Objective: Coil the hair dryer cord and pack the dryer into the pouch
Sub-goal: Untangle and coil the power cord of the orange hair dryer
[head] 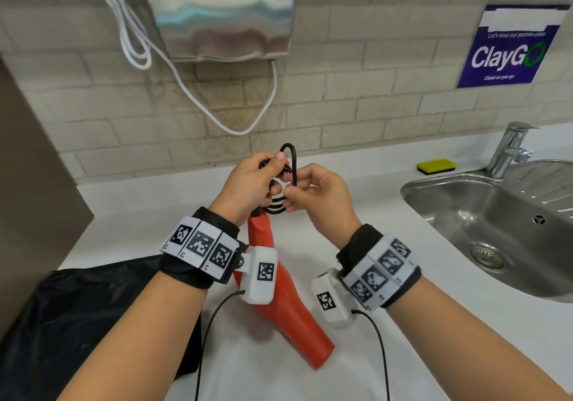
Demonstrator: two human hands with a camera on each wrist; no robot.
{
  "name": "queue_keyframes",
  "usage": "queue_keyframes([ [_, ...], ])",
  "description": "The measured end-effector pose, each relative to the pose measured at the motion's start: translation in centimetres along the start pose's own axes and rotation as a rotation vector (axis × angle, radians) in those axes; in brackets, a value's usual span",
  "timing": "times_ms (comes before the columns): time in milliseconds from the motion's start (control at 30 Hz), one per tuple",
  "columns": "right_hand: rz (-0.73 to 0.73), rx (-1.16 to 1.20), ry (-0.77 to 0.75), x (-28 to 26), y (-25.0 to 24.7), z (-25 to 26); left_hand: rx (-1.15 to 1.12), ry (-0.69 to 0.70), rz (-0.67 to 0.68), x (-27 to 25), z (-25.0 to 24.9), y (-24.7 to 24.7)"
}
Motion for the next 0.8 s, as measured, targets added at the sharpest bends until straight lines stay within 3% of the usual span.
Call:
queue_keyframes([
  [133, -0.158, -0.433, -0.083, 0.1, 0.1, 0.5, -0.01, 0.008, 0.012, 0.0, -0.1, 0.1],
  [200, -0.179, -0.506, -0.08, 0.4, -0.3, 0.7, -0.012, 0.011, 0.022, -0.1, -0.2, 0.0],
  [400, -0.172, -0.358, -0.218, 1.0, -1.1, 2.4, 0.017, 0.02, 0.081, -0.2, -0.4, 0.3],
  [500, -0.148, -0.255, -0.151, 1.8, -1.8, 2.8, 0.026, 0.006, 0.089, -0.1, -0.3, 0.4],
  [700, 0.194, 0.045, -0.098, 2.2, -1.0, 2.3, 0.041, 0.03, 0.132, -0.1, -0.4, 0.4],
  [800, 0.229, 0.026, -0.063, 2.5, -1.2, 1.6, 0.066, 0.028, 0.17, -0.2, -0.4, 0.3],
])
Point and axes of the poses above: each hand's wrist, its own x-axis towards the middle knuckle, its own y-axis out of the palm, z = x × y, the point moved 4 cm from there along x, towards the middle knuckle, and after that the axes turned 7 degrees about z, right-handed, at the moved point
